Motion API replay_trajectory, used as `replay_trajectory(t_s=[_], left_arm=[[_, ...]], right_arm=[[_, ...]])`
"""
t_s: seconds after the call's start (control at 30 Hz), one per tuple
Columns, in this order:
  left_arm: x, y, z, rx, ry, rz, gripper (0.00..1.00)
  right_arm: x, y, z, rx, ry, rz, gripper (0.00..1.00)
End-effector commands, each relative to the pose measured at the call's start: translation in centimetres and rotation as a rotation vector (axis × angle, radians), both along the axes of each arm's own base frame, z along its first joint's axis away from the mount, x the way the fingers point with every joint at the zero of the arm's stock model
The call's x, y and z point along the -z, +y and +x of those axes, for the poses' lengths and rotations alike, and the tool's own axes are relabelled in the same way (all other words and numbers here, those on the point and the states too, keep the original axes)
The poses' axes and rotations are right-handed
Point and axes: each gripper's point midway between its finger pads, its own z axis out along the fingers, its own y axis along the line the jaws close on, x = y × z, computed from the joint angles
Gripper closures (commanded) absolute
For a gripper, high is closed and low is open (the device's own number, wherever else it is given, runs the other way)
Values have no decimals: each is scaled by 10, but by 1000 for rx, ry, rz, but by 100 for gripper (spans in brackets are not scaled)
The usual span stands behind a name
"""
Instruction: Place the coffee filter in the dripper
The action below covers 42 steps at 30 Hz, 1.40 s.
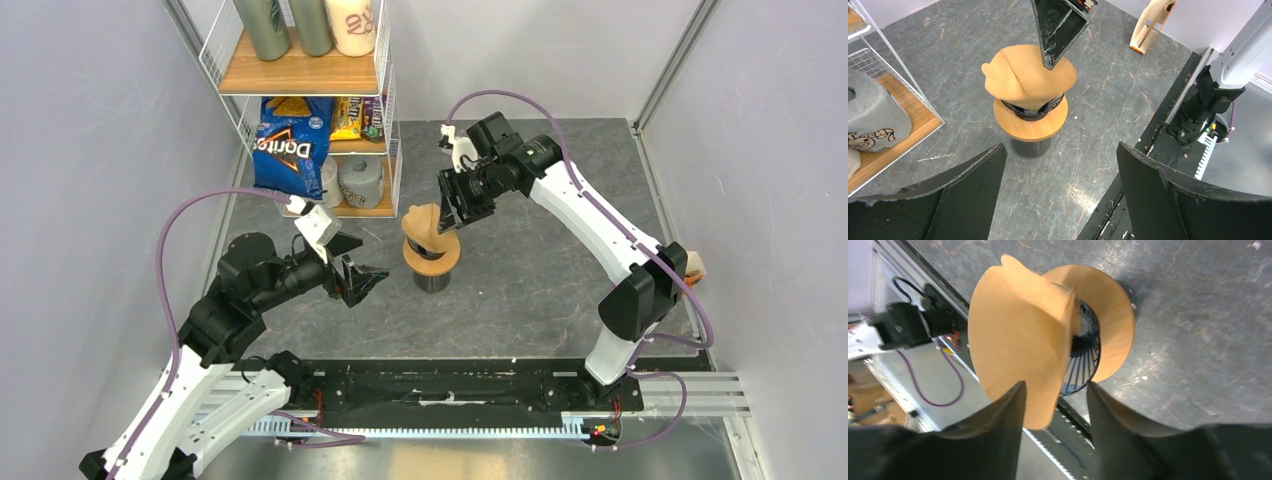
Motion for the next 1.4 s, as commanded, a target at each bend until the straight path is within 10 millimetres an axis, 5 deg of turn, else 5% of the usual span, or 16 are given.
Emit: replay_trajectory(t_s=[0.0, 0.2, 0.33, 0.43, 0.6, 0.97, 1.37], left_arm=[[-5, 3, -2, -22, 43, -14, 10], [0, 14, 1, -68, 96, 72, 8], [1, 16, -8, -29, 142, 112, 7], [4, 14, -21, 34, 193, 135, 7], [26, 15, -24, 23, 297, 105, 6], [26, 43, -21, -166, 598, -98, 5], [25, 66, 5, -327, 569, -128, 4]], right_arm=[[-22, 0, 9, 5, -66, 32, 33], [-72, -21, 13, -43, -261, 65, 28], [-112, -29, -3, -195, -436, 88, 28], [-119, -33, -9, -281, -528, 54, 35], [-100, -15, -16, -390, -599, -79, 43], [-77, 9, 4, -471, -661, -189, 79], [-21, 35, 2, -598, -580, -235, 86]])
